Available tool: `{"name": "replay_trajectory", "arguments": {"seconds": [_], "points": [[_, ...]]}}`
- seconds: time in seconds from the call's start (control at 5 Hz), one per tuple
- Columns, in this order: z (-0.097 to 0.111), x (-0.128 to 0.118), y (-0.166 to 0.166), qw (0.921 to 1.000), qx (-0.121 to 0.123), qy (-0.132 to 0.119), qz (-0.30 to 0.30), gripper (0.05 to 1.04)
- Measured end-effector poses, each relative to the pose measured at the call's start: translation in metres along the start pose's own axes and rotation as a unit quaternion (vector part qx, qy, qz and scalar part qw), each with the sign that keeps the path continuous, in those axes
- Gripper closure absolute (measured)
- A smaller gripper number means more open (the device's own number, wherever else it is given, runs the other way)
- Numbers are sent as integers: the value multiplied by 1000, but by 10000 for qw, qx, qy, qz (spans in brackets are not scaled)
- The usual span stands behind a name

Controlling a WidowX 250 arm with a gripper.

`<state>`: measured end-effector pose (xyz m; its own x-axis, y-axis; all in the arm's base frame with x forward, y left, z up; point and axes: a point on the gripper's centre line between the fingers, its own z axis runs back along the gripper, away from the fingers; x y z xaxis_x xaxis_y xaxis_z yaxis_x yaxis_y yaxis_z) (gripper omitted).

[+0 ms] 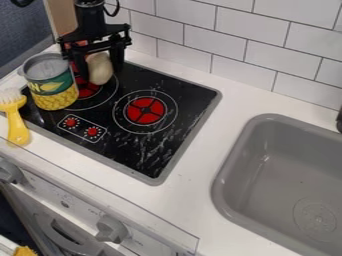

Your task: Move the egg to the left burner

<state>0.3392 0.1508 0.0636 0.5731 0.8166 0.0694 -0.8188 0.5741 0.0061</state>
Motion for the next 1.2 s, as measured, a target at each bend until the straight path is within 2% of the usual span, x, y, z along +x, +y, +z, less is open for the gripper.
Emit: {"name": "replay_trajectory", "arguments": {"seconds": [0.2,0.4,0.8,1.2], "points": [[-5,1,1,9999,81,85,41,193],[-4,0,4,9998,160,106,29,73],[-5,-3,6,9995,268,131,74,82],[45,-10,-8,9996,19,-284,-54,83]]}}
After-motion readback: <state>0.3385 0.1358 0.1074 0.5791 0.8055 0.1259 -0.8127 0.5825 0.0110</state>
